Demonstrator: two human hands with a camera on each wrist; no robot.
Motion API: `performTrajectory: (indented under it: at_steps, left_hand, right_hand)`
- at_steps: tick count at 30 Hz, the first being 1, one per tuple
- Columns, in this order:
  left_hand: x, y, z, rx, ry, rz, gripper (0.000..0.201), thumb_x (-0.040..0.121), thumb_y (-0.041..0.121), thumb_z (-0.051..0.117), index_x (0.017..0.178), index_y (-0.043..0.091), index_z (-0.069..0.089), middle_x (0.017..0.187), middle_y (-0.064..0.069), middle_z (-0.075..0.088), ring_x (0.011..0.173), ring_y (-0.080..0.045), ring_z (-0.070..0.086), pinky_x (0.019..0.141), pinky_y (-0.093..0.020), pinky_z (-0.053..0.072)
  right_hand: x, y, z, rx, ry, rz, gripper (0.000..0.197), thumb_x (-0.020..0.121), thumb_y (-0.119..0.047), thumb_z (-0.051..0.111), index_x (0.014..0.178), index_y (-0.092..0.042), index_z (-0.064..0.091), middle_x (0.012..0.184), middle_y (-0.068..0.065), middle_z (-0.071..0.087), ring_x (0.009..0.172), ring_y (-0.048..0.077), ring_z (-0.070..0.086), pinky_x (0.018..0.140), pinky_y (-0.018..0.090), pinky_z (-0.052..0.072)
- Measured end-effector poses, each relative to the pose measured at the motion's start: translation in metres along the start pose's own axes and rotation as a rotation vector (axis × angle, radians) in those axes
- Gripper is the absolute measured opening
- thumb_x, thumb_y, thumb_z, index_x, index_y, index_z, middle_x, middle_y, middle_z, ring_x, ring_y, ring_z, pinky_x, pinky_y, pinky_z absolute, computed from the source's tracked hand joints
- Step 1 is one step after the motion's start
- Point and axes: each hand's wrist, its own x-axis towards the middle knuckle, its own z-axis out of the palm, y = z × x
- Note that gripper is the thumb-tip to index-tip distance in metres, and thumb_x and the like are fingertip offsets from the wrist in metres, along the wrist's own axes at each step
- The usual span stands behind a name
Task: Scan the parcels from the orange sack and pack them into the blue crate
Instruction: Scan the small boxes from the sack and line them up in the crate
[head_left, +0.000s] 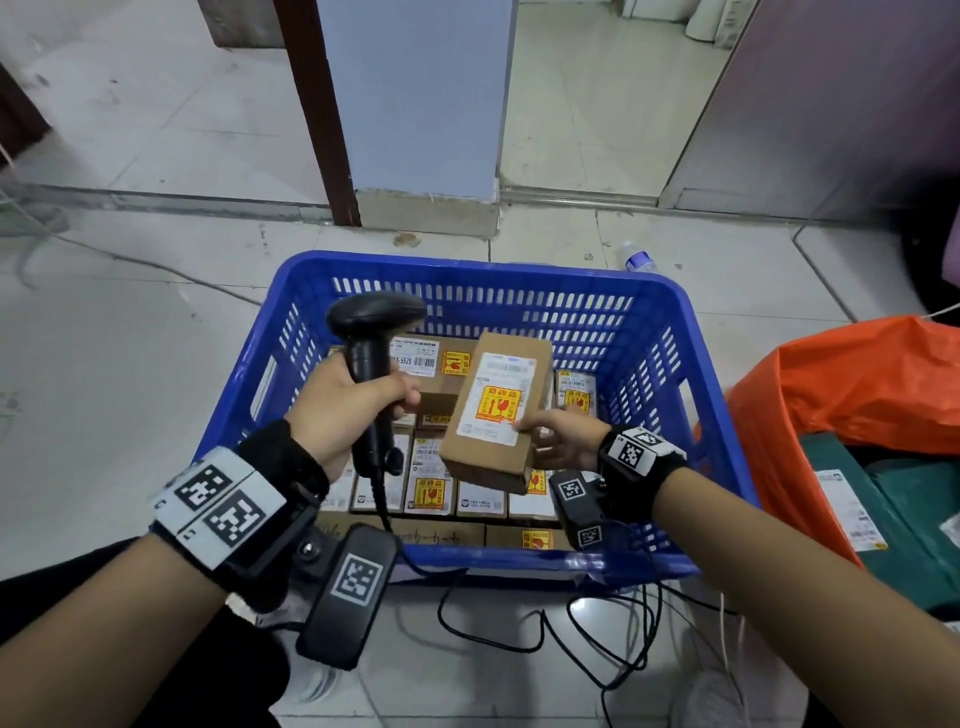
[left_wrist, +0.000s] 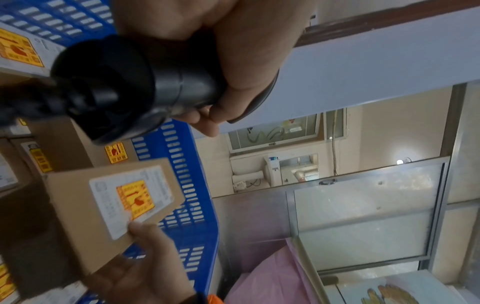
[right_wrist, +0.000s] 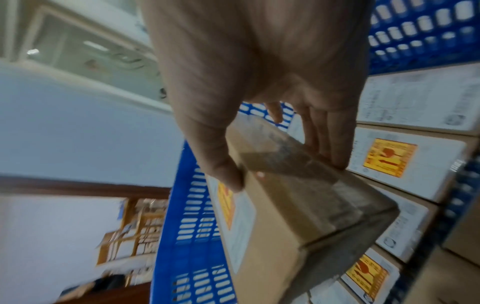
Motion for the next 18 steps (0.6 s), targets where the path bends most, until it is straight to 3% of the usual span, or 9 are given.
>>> performTrajectory:
  at_steps: [2,5,7,11,12,14,15,16,18]
  left_hand:
    - [0.001,-0.002,-0.01,-0.014,0.032,-0.001,0.013,0.085,-0.001,0.064,0.09,0.008,0.057,0.073,-0.008,0.066,0.062,-0.011,0.06,0.066,-0.024,0.051]
    - [0.001,-0.008,-0.021,-0.031,0.036,-0.02,0.015,0.083,0.0,0.067,0.088,0.009,0.057,0.078,-0.012,0.064,0.071,-0.016,0.06,0.068,-0.027,0.05]
    - [0.0,-0.01,-0.025,-0.038,0.032,-0.031,0.014,0.083,0.0,0.067,0.09,0.008,0.058,0.082,-0.014,0.064,0.074,-0.017,0.061,0.067,-0.026,0.05]
    - [-0.002,-0.011,-0.028,-0.047,0.044,-0.022,0.018,0.084,0.0,0.066,0.099,0.003,0.057,0.087,-0.015,0.066,0.072,-0.013,0.065,0.063,-0.021,0.05]
    - [-0.002,-0.01,-0.028,-0.049,0.039,-0.018,0.019,0.084,0.001,0.067,0.1,0.002,0.057,0.086,-0.015,0.066,0.071,-0.012,0.065,0.062,-0.02,0.051]
    - [-0.002,-0.009,-0.029,-0.05,0.025,-0.014,0.022,0.084,0.001,0.066,0.104,-0.001,0.058,0.084,-0.013,0.066,0.069,-0.01,0.065,0.061,-0.019,0.052]
    - [-0.002,-0.008,-0.03,-0.052,0.019,-0.015,0.023,0.084,0.0,0.066,0.105,-0.002,0.058,0.082,-0.012,0.066,0.069,-0.009,0.065,0.061,-0.018,0.052]
    - [-0.002,-0.008,-0.03,-0.055,0.017,-0.016,0.024,0.084,0.0,0.066,0.106,-0.003,0.057,0.081,-0.011,0.066,0.068,-0.009,0.065,0.061,-0.018,0.053]
    - [-0.002,-0.007,-0.03,-0.046,0.02,-0.019,0.024,0.085,0.002,0.066,0.107,-0.003,0.058,0.08,-0.009,0.067,0.07,-0.009,0.064,0.063,-0.018,0.053]
  right_hand:
    - [0.009,0.01,0.004,-0.031,0.016,0.05,0.072,0.066,-0.019,0.084,0.128,-0.006,0.05,0.117,0.017,0.063,0.103,0.033,0.065,0.084,0.048,0.058]
    - [0.017,0.017,0.019,-0.091,-0.024,0.12,0.047,0.074,-0.016,0.079,0.113,-0.01,0.056,0.122,0.017,0.06,0.116,0.035,0.059,0.098,0.052,0.05]
    - [0.024,0.018,0.031,-0.131,-0.082,0.151,0.045,0.077,-0.015,0.077,0.116,-0.011,0.055,0.118,0.015,0.062,0.116,0.033,0.059,0.102,0.05,0.047]
    - [0.036,0.019,0.057,-0.135,-0.154,0.163,0.033,0.08,-0.02,0.077,0.105,-0.015,0.056,0.1,0.007,0.064,0.097,0.024,0.062,0.092,0.04,0.053]
    - [0.045,0.024,0.063,-0.116,-0.178,0.147,0.048,0.072,-0.026,0.084,0.108,-0.015,0.056,0.105,0.009,0.066,0.1,0.025,0.062,0.091,0.039,0.054]
    - [0.105,0.057,0.069,-0.119,-0.143,0.147,0.101,0.042,-0.046,0.095,0.127,-0.014,0.051,0.125,0.012,0.063,0.117,0.03,0.058,0.104,0.047,0.046]
    - [0.137,0.077,0.068,-0.113,-0.138,0.15,0.109,0.041,-0.051,0.093,0.133,-0.013,0.049,0.131,0.013,0.06,0.122,0.032,0.055,0.107,0.049,0.042]
    - [0.15,0.086,0.072,-0.101,-0.119,0.151,0.103,0.048,-0.053,0.09,0.134,-0.011,0.05,0.133,0.014,0.058,0.122,0.033,0.055,0.107,0.049,0.043]
    - [0.137,0.081,0.085,-0.057,-0.054,0.187,0.059,0.076,-0.041,0.076,0.122,-0.009,0.059,0.129,0.011,0.058,0.108,0.025,0.064,0.099,0.042,0.051]
